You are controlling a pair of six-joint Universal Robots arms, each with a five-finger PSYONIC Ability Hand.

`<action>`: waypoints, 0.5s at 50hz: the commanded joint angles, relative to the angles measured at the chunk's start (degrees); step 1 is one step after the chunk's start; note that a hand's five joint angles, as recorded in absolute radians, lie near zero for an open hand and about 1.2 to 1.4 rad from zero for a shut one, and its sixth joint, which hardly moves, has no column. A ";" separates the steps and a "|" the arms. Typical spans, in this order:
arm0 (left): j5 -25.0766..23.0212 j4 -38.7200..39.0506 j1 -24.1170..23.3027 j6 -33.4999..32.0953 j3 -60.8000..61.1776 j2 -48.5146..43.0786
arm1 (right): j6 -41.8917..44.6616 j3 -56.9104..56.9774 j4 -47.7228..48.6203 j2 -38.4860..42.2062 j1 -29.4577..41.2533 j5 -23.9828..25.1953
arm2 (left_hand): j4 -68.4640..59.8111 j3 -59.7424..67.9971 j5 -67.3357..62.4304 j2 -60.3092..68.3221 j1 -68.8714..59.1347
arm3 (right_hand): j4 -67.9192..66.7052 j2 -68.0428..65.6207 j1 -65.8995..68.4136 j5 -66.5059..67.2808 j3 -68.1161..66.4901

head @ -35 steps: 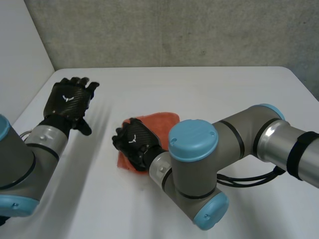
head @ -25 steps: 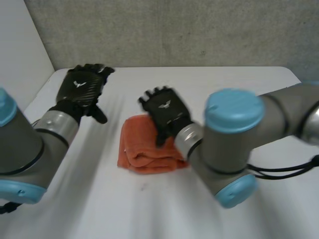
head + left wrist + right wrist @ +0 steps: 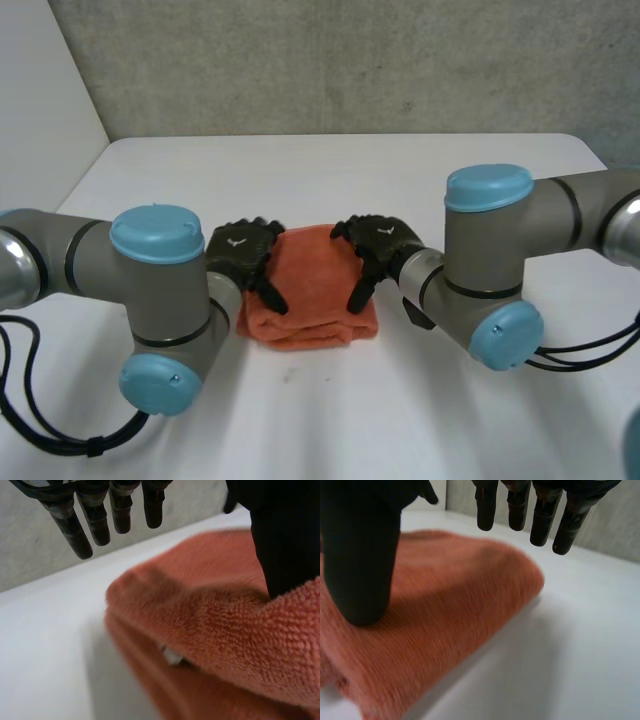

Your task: Fold the laundry

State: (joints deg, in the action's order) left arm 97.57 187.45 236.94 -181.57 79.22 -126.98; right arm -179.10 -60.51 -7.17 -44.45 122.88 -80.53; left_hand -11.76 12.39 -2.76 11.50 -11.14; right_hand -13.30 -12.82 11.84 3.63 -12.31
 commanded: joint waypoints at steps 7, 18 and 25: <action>-0.27 -0.95 1.77 -9.77 5.33 1.90 | 4.90 4.44 -3.73 2.36 0.95 -0.41 | 1.04 -1.67 2.05 -0.78 0.42 | 3.30 2.82 -1.84 -3.63 2.31; -4.14 -1.30 2.56 -8.27 2.61 15.96 | 4.38 1.36 -2.67 -13.47 -0.19 -5.95 | 1.04 -1.67 2.05 -0.78 0.42 | 3.30 2.82 -1.84 -3.63 2.31; -4.58 -7.70 8.62 -3.27 -2.39 25.63 | 5.34 -5.14 3.30 -28.48 -6.07 -12.63 | 0.53 -1.16 1.54 -0.28 -0.08 | 3.30 2.82 -1.84 -3.63 2.31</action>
State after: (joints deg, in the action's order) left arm 93.28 185.49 240.88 -188.68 80.77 -108.77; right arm -174.39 -61.21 -7.59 -63.24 121.03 -89.24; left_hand -11.76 12.39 -2.65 11.50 -11.14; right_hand -13.30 -12.82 11.84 3.22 -12.31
